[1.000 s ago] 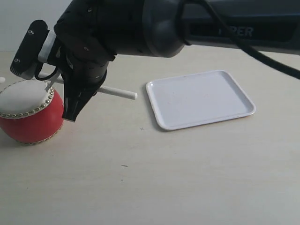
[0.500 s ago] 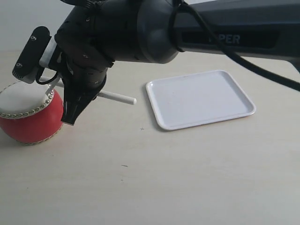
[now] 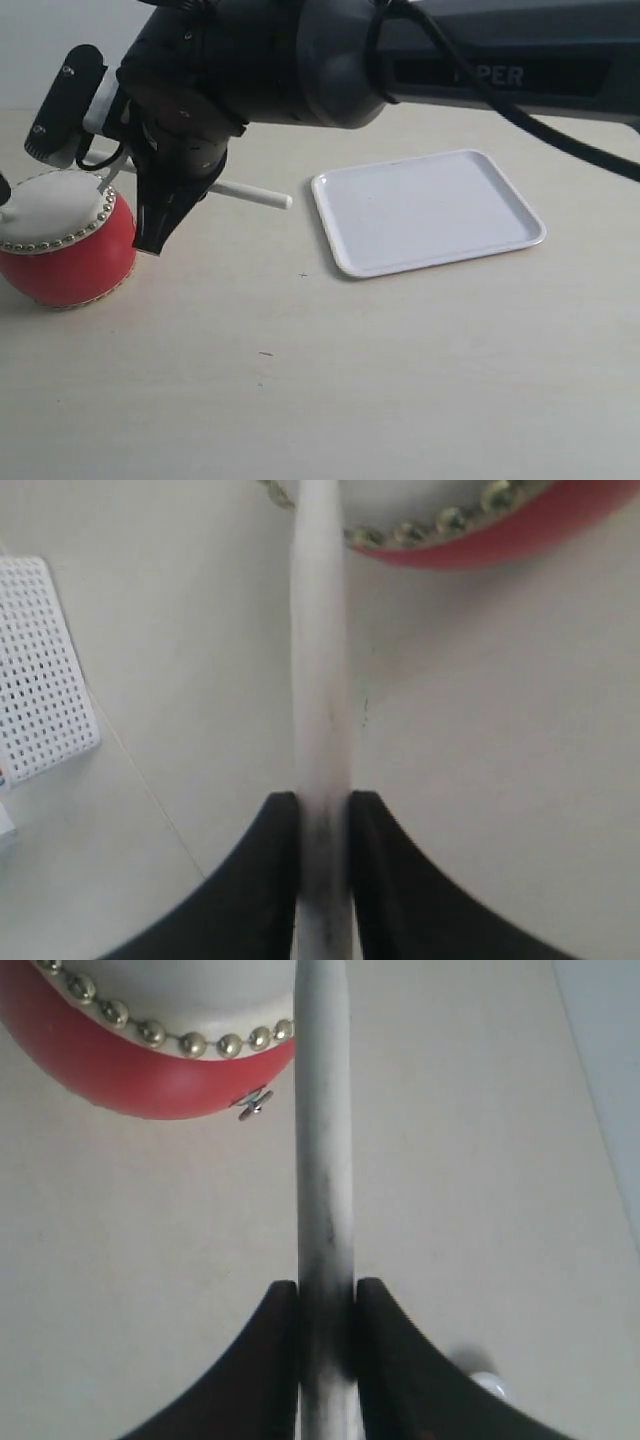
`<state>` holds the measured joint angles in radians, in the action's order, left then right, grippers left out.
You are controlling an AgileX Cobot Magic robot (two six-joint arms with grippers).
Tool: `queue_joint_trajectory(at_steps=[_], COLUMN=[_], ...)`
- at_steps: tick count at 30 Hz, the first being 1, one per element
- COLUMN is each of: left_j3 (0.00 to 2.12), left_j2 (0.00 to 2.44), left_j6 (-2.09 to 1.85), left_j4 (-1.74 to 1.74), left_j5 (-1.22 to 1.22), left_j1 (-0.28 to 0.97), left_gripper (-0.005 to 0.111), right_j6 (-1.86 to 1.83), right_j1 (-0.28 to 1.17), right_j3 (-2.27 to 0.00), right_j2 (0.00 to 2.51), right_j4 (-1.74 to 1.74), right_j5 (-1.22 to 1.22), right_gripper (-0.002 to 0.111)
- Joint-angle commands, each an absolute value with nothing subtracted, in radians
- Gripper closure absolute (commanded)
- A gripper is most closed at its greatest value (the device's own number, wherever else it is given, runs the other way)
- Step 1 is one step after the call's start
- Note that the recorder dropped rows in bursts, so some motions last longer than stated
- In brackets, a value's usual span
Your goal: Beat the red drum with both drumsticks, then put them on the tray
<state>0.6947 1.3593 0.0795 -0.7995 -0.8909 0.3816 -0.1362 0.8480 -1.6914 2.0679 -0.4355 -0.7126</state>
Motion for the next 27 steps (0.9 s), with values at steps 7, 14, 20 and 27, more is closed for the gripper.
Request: queue_joint_trajectory(at_steps=[7,14,20,27], left_j3=[0.846,0.916,0.894,0.806], left_j2=[1.334,1.174,1.2,1.465], left_j6=[0.156,0.15,0.131,0.052], left_j4=[-0.777,-0.797,-0.777,-0.657], left_j5=[-0.958,-0.999,-1.034,-1.014], left_j1=[0.379,0.379,0.379,0.379], left_gripper=[0.107,0.107,0.107,0.107], right_j6=[-0.215,-0.217,-0.197,-0.148], right_j1=[0.849,0.849,0.849,0.849], right_j3=[-1.809,-1.812,-1.813,-1.813], right_j2=[2.144,2.247,2.139,1.913], right_j4=[-0.393,-0.375,-0.379,-0.362], right_j5=[-0.813,-0.815,-0.813,-0.817], right_gripper=[0.108,0.108,0.108,0.108])
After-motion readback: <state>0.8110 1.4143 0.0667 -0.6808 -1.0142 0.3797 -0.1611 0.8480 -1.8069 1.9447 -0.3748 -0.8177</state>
